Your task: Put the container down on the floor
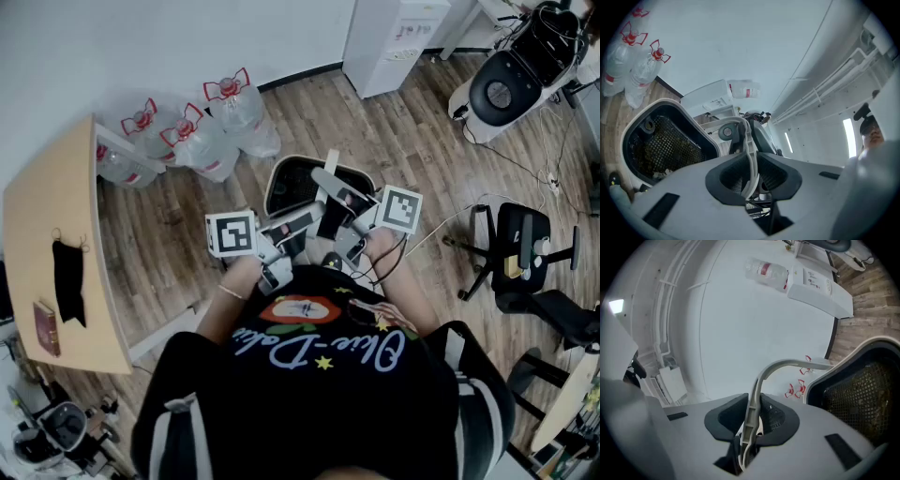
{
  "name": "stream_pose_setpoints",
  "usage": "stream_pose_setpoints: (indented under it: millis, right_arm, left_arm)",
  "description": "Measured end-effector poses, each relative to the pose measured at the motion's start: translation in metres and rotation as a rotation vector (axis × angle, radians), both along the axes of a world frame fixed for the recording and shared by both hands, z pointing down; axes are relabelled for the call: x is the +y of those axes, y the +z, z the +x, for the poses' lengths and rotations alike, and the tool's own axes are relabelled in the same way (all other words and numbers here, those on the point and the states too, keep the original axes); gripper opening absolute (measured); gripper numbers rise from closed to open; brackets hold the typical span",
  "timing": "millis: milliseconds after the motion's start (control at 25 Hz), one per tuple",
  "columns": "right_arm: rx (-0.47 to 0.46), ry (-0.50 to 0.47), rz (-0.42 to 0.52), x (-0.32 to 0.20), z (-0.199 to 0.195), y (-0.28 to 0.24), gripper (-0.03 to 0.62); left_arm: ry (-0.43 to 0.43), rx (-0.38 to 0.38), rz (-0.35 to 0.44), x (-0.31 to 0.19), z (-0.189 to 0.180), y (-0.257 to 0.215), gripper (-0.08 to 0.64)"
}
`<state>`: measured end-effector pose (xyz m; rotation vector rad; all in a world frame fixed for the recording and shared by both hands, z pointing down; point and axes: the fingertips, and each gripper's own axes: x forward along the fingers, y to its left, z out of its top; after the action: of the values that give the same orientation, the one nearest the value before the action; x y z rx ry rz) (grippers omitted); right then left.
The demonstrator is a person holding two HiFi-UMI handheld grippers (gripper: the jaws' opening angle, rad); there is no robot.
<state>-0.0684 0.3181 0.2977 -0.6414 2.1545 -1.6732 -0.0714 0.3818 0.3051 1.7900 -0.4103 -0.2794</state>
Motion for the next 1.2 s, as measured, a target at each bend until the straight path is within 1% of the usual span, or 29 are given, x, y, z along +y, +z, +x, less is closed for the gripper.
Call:
stream_pose_setpoints:
  millis: [160,440,640,960,1080,1200]
  right_arm:
    - [0.003,0.002,0.005,-0.001,0.001,0.000,0.060]
    - [-0.012,0.009,0.000,0.001,0.000,-0.001,0.060]
    - [-0.016,0.021,-0.012,0.006,0.008,0.003,0.060]
    - [-0.015,0.035,-0.001,0.012,0.040,0.003,0.060]
    - [-0.015,0.039,0.000,0.012,0.050,0.001,0.060]
    - [-0.019,0.041,0.008,0.012,0.071,-0.001,0.060]
  left_arm:
    - [0.006,-0.007,0.005,-0.001,0.000,0.000,0.063]
    - [0.002,0.006,-0.018,0.002,0.001,0.000,0.063]
    - [0.005,0.003,-0.025,0.007,0.007,0.004,0.063]
    - [0.022,0.003,-0.004,0.012,0.038,0.002,0.061]
    - [0.025,0.006,-0.007,0.012,0.048,0.000,0.061]
    - [0.028,-0.001,-0.014,0.013,0.069,-0.001,0.060]
